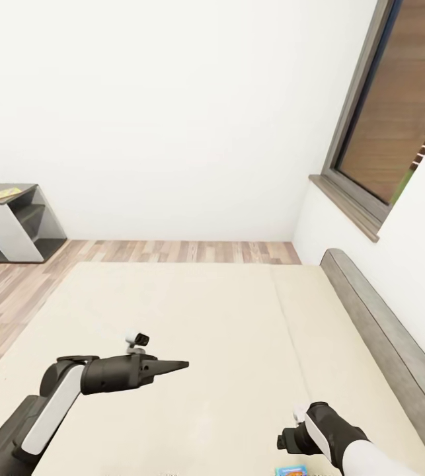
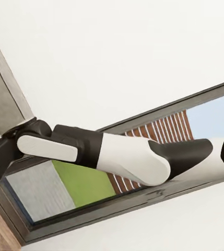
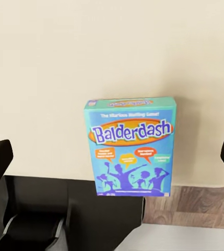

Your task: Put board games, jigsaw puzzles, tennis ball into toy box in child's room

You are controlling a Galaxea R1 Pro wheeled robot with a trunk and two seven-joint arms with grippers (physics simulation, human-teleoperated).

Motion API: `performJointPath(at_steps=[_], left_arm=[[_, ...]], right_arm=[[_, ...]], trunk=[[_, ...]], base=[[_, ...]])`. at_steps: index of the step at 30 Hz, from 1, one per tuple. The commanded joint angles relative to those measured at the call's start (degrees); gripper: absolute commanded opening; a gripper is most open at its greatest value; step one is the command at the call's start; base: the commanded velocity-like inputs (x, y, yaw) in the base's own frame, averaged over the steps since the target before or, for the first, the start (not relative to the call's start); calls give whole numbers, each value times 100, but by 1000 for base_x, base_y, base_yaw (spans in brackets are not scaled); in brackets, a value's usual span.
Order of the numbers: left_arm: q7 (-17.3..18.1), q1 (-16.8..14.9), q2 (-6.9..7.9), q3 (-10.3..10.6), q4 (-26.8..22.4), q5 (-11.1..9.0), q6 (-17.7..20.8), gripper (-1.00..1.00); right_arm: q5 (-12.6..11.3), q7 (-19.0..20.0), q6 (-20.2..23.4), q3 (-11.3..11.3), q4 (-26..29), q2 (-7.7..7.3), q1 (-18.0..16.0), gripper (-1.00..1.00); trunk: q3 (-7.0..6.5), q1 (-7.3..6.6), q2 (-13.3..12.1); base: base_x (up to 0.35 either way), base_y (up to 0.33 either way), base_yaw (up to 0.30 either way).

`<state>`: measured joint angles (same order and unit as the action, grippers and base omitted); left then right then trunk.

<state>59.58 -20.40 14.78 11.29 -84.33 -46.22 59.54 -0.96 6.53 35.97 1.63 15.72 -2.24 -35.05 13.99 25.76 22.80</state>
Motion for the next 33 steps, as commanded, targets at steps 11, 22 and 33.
performJointPath(at_steps=[11, 22, 33], left_arm=[[-57, -8, 13, -26, 5, -10, 39, 100], [-60, -8, 6, -22, 18, -5, 34, 100], [-64, -8, -3, -17, 29, -2, 31, 100]], right_arm=[[-12, 0, -43, 15, 10, -30, 4, 100], [-9, -3, -425, 29, 10, -30, 6, 100], [9, -3, -554, 38, 2, -9, 11, 100]], trunk=[[114, 3, 12], [217, 3, 12], [320, 3, 12]], base=[[0, 0, 0], [0, 0, 0], [0, 0, 0]])
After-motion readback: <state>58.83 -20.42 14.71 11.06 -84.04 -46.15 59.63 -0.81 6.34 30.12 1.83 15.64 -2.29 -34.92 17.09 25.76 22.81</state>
